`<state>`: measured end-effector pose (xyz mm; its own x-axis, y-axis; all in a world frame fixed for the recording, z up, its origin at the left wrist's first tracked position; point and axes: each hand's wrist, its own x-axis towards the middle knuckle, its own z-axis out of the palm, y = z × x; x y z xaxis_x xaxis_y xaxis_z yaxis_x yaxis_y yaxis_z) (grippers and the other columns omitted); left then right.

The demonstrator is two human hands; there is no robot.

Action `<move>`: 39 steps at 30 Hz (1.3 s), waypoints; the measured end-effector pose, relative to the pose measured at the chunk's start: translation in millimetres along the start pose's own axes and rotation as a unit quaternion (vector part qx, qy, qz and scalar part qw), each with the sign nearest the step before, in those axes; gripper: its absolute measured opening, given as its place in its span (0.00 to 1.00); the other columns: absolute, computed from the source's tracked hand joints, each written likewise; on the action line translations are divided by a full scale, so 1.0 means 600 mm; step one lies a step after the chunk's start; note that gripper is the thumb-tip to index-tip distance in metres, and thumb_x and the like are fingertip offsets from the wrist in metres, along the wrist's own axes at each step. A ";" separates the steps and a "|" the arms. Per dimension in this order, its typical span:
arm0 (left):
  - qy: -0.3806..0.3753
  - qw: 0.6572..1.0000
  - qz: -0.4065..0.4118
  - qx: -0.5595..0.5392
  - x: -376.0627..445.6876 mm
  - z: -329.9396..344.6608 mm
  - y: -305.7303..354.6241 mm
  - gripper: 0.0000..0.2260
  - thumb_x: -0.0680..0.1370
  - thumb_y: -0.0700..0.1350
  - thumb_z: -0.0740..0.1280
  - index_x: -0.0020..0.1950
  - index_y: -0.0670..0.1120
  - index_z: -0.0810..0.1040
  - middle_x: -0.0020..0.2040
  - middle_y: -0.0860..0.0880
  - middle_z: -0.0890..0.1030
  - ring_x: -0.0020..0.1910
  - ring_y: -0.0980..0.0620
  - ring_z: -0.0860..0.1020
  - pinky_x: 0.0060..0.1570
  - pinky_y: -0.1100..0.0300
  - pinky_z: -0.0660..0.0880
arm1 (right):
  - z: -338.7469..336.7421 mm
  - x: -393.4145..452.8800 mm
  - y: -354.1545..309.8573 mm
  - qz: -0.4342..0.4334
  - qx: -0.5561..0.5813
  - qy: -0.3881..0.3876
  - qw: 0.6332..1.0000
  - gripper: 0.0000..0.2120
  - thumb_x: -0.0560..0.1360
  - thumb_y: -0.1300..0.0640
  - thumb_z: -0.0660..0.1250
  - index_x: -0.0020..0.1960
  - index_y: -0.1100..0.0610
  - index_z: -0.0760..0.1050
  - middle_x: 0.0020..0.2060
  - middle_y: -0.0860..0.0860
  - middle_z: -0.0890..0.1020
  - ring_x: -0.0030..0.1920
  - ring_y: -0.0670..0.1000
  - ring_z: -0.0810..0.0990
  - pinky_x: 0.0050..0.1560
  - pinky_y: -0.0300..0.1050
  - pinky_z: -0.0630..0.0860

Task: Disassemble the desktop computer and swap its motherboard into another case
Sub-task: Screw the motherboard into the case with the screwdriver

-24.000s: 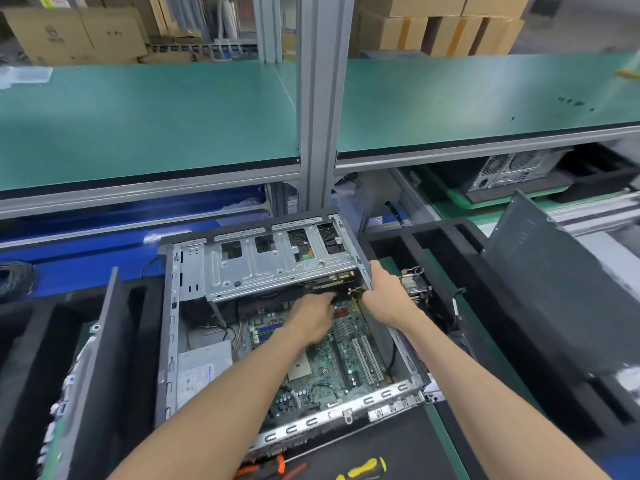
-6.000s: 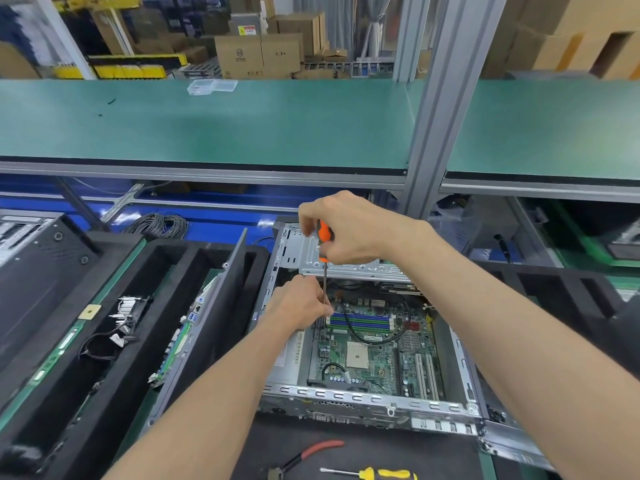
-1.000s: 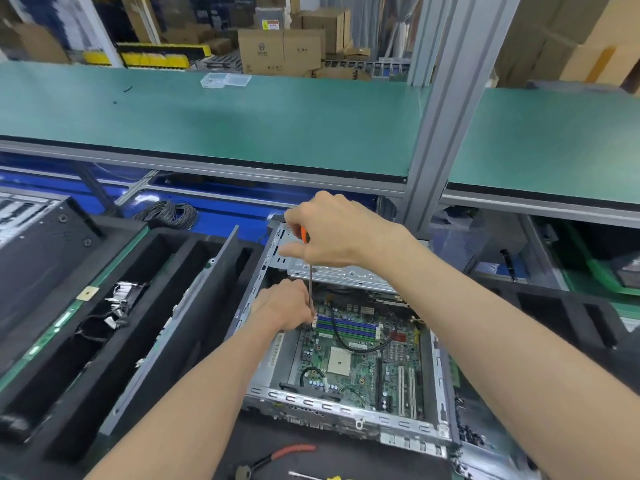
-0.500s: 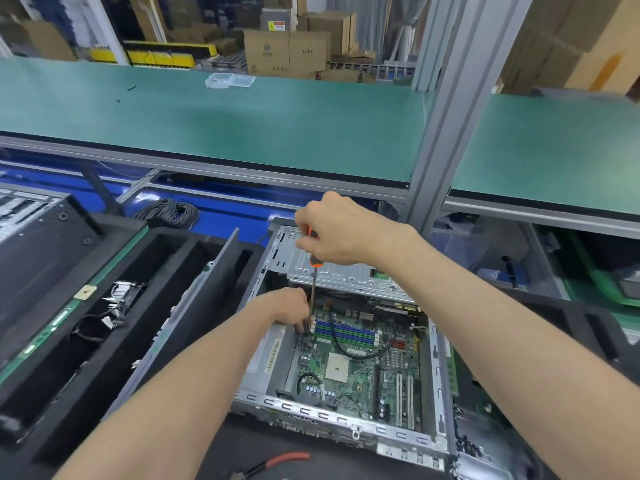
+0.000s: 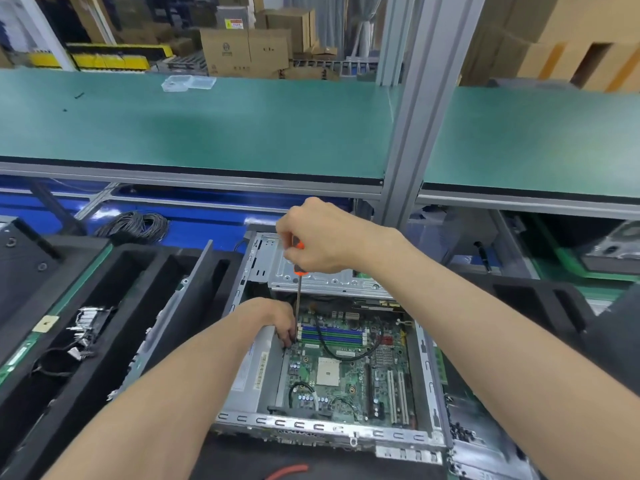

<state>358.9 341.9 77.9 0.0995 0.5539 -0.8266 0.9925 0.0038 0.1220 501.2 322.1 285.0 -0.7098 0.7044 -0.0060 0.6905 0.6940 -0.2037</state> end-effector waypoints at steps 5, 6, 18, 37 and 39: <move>0.007 0.998 0.063 -0.028 0.021 0.002 -0.013 0.15 0.75 0.38 0.74 0.61 0.39 0.82 0.59 0.41 0.83 0.58 0.45 0.81 0.61 0.51 0.78 | -0.008 -0.014 -0.008 -0.035 0.059 -0.037 0.997 0.11 0.67 0.68 0.67 0.44 0.54 0.79 0.39 0.49 0.81 0.37 0.45 0.76 0.35 0.42 0.72; 0.006 0.997 0.067 -0.033 0.024 0.004 -0.017 0.14 0.74 0.38 0.74 0.60 0.38 0.83 0.58 0.41 0.83 0.55 0.46 0.82 0.60 0.51 0.78 | -0.006 -0.015 -0.009 -0.027 0.046 -0.026 0.998 0.09 0.68 0.65 0.68 0.45 0.54 0.78 0.38 0.49 0.79 0.38 0.48 0.76 0.34 0.43 0.71; -0.043 0.990 0.093 -0.096 0.040 0.003 -0.018 0.11 0.76 0.27 0.66 0.57 0.26 0.78 0.35 0.42 0.84 0.32 0.57 0.81 0.40 0.61 0.79 | -0.003 -0.025 -0.023 -0.012 0.027 -0.009 1.000 0.07 0.70 0.62 0.69 0.47 0.54 0.78 0.42 0.49 0.78 0.41 0.45 0.72 0.43 0.45 0.71; -0.064 0.990 0.053 -0.112 0.053 0.011 -0.005 0.15 0.83 0.31 0.57 0.68 0.28 0.70 0.67 0.33 0.75 0.52 0.53 0.84 0.64 0.56 0.73 | 0.005 -0.016 -0.021 0.008 0.009 0.030 0.999 0.05 0.73 0.62 0.67 0.48 0.55 0.76 0.38 0.48 0.75 0.42 0.52 0.72 0.39 0.47 0.69; -0.055 0.991 0.051 -0.110 0.044 0.009 -0.002 0.14 0.82 0.31 0.58 0.67 0.28 0.72 0.66 0.33 0.76 0.63 0.43 0.79 0.68 0.53 0.71 | 0.004 -0.021 -0.021 0.000 0.046 0.018 0.999 0.12 0.68 0.67 0.66 0.48 0.54 0.77 0.38 0.47 0.78 0.39 0.49 0.73 0.38 0.46 0.71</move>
<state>361.0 351.7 53.1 0.2179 0.4674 -0.8568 0.9387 0.1399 0.3151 501.1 304.3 285.2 -0.7030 0.7105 0.0293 0.6738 0.6787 -0.2922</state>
